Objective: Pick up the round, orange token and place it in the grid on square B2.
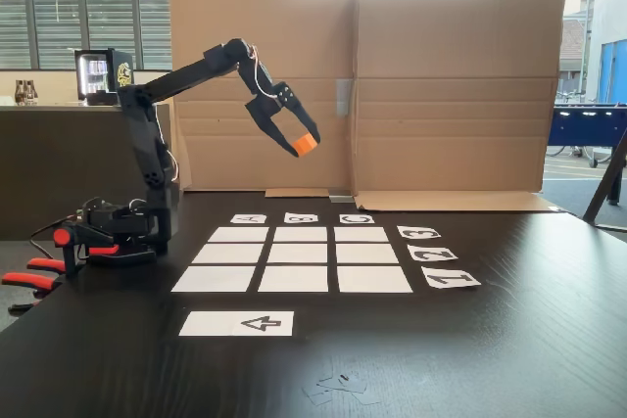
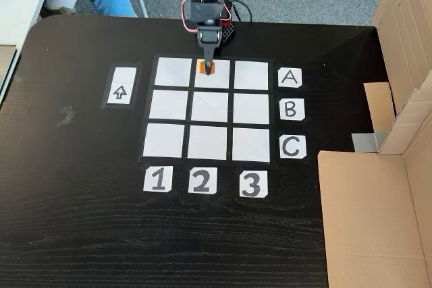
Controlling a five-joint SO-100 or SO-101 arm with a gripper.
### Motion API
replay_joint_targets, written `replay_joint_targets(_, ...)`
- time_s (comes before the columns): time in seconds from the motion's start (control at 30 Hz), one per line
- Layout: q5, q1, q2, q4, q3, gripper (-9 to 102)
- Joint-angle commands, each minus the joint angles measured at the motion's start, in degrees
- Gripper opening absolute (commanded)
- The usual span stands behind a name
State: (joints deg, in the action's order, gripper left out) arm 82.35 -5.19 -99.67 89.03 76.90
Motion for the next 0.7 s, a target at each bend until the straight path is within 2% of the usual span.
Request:
replay_joint_targets(0.0,2.29,-1.23,2.37,-0.79,0.53,-1)
replay_joint_targets(0.33,6.68,-1.67,10.9,-5.36,2.72,-1)
replay_joint_targets(0.67,13.54,0.79,12.66,-12.22,12.83,-1)
